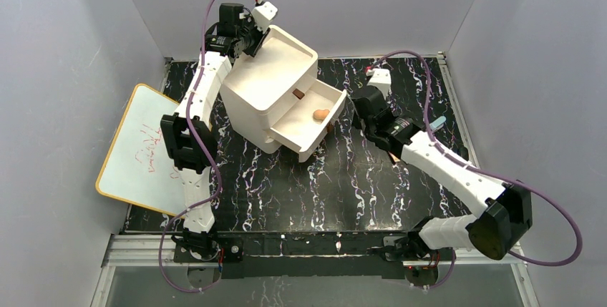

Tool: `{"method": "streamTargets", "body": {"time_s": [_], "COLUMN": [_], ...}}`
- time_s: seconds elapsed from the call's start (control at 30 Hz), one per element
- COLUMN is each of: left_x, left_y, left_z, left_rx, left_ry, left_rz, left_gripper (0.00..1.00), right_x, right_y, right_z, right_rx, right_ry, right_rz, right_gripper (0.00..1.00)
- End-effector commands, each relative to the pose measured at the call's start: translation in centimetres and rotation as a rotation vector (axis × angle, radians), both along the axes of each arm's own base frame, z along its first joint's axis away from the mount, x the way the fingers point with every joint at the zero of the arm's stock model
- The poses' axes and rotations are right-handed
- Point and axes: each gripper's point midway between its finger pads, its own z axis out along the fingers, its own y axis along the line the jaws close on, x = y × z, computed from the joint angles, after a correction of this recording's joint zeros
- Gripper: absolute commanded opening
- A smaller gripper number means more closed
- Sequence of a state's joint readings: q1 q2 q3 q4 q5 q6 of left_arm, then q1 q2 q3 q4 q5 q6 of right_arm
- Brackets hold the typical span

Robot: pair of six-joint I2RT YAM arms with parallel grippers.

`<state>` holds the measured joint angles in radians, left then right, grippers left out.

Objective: Organize the makeup

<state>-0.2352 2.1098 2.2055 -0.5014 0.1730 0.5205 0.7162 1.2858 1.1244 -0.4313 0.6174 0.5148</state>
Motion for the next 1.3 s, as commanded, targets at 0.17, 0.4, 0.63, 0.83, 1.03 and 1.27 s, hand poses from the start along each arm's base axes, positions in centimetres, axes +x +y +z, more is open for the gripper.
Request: {"method": "streamTargets", "body": {"time_s": [0.17, 0.4, 0.63, 0.83, 1.03, 1.27], "left_x": [-4.8, -4.8, -4.7, -4.6, -4.5, -4.4], "left_y": [-3.1, -3.0, -2.9, -2.7, -2.7, -2.6], "left_z": [-10.0, -9.8, -9.8, -9.8, -9.6, -9.7], "left_rx": [0.099, 0.102, 0.105, 0.112, 0.112, 0.116], "left_ry": [0.316, 0.312, 0.307, 0.303, 0.298, 0.293], "left_rz": [-0.098, -0.097, -0.094, -0.085, -0.083, -0.075], "left_gripper": [0.00, 0.00, 0.00, 0.00, 0.00, 0.00], "right_x": [3.1, 4.2, 4.2, 3.5, 2.3, -0.1], "right_y": [6.5, 10.9, 13.6, 14.5, 15.1, 15.9], "right_z": [5.4, 6.9, 5.6, 2.6, 0.7, -0.4], "right_rx": [0.059, 0.078, 0.096, 0.081, 0.070, 0.047], "right_ry": [-0.153, -0.213, -0.194, -0.120, -0.067, 0.002], "right_rz": [0.110, 0.184, 0.250, 0.275, 0.297, 0.326], "right_gripper": [0.01, 0.01, 0.01, 0.01, 0.01, 0.01]}}
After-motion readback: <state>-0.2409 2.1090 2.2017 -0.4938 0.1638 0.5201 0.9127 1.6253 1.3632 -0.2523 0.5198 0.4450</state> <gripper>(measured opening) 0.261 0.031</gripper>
